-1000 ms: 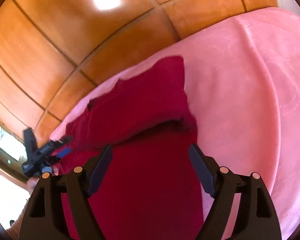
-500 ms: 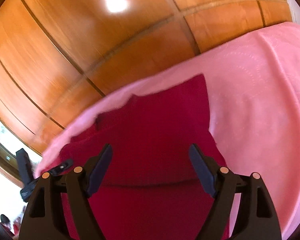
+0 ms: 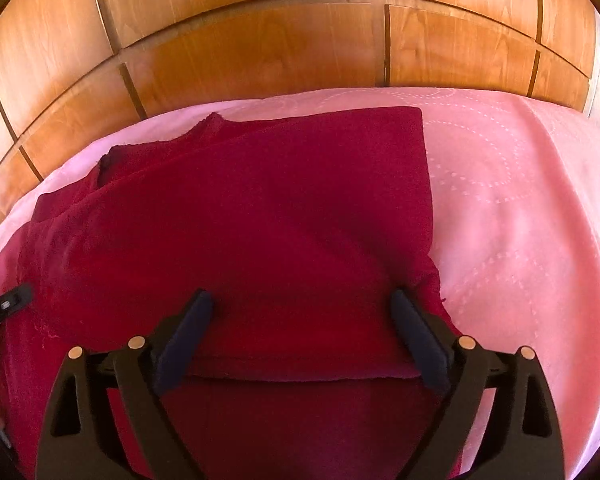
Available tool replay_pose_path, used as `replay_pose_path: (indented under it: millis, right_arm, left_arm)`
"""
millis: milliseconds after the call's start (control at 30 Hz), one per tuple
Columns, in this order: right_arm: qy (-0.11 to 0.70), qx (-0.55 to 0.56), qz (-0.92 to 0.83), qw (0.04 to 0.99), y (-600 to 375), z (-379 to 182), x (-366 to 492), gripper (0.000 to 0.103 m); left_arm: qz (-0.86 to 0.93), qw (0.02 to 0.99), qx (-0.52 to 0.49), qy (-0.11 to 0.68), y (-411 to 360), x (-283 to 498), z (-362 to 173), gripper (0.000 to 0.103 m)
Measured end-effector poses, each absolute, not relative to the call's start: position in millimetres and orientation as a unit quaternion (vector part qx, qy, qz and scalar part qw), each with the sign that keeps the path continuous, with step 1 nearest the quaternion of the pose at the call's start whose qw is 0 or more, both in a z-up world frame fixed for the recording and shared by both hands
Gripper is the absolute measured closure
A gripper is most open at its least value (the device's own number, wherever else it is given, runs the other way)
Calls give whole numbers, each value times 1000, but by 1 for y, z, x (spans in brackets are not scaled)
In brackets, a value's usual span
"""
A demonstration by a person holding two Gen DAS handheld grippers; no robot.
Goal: Fold small clothes
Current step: 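Grasp the sweater side edge with the left gripper and fold it inward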
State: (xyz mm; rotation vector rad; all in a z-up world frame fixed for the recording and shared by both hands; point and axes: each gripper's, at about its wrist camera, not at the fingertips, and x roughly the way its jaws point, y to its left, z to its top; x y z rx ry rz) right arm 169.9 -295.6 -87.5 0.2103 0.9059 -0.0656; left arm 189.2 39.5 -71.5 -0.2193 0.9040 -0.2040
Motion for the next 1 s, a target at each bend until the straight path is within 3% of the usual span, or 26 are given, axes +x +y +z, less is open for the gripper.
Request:
replay_pose_path:
  millis: [200,233,333,633,800,933,967,1000]
  right_arm:
    - [440,88,-32,893,-290,-86,172,5]
    - [440,88,-32,893,-290,-86,172,5]
    - [439,83,-34,894,-287,-86,171,4]
    - [440,69,-42,894,-281,-86,172,3]
    - [441,64,-45,894,-279,-86,173,3]
    - [442,61,-47,894,-277,-86,174,3]
    - [442,61,-47,894,-277,-86,175,3]
    - [442,61,-48,894,-277,-86,175,3]
  left_arm:
    - [-62,889,-210,402,120,145,-63,44]
    - [-45,887,-228,399,137,139,-64,35]
    - [12,883,-288,370,199,121,-67,26]
    - [168,848,-360,350,357,112,-75,27]
    - [223,816,-403,349,419,130,-86,47]
    - [229,823,-390,345,438,151,-86,49]
    - [232,825,-379,349,439,157,-86,53]
    - [237,826,-366,356,437,165,-88,64]
